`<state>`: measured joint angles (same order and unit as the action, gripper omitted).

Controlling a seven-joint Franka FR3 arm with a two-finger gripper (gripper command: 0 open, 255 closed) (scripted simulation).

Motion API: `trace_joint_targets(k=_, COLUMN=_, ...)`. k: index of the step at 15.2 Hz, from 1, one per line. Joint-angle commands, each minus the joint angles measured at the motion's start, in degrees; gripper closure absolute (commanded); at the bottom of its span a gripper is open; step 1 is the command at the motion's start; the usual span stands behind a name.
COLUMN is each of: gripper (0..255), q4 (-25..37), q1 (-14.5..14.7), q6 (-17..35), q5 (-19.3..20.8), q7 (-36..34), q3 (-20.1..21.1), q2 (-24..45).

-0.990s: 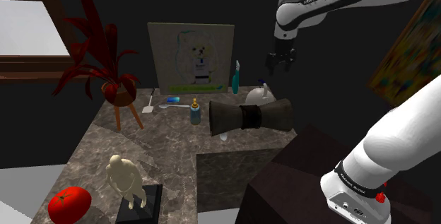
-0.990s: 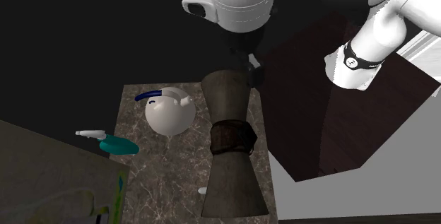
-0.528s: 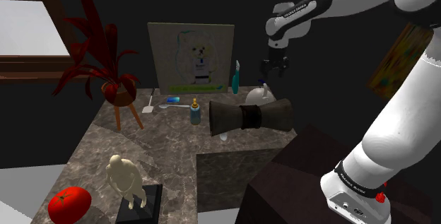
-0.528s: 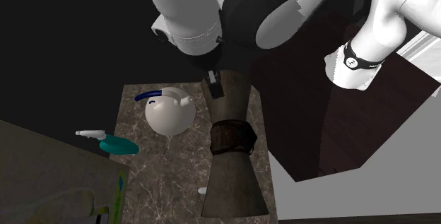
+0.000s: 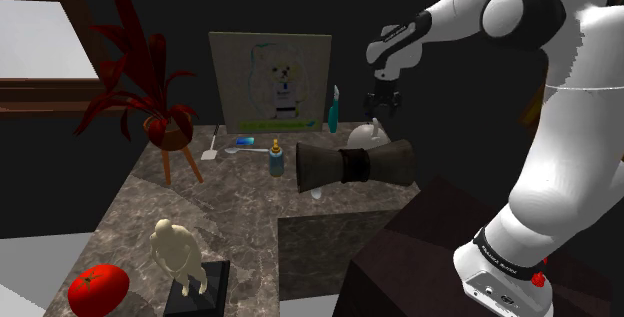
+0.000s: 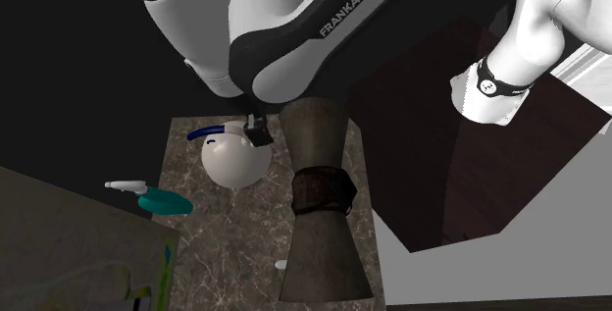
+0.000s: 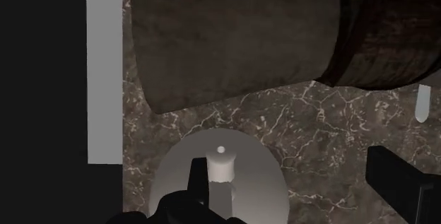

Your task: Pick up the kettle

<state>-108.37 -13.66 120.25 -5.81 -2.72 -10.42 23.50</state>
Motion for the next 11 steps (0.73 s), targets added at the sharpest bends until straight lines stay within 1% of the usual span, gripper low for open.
trace_joint_targets(k=1, gripper=0, q4=3.87, q1=-1.38, q6=-0.15, q5=-1.33, q7=0.29, q3=-0.22, q2=4.42)
trace_joint_targets(k=7, gripper=0, q4=17.07, q1=-5.41, q6=-1.71, q5=-4.92, q7=-0.32, q3=-0.08, q2=18.0)
trace_joint_targets(k=11, gripper=0, q4=17.45, q1=-5.63, q6=-0.36, q5=-5.22, q7=-0.16, q3=0.16, q2=19.77)
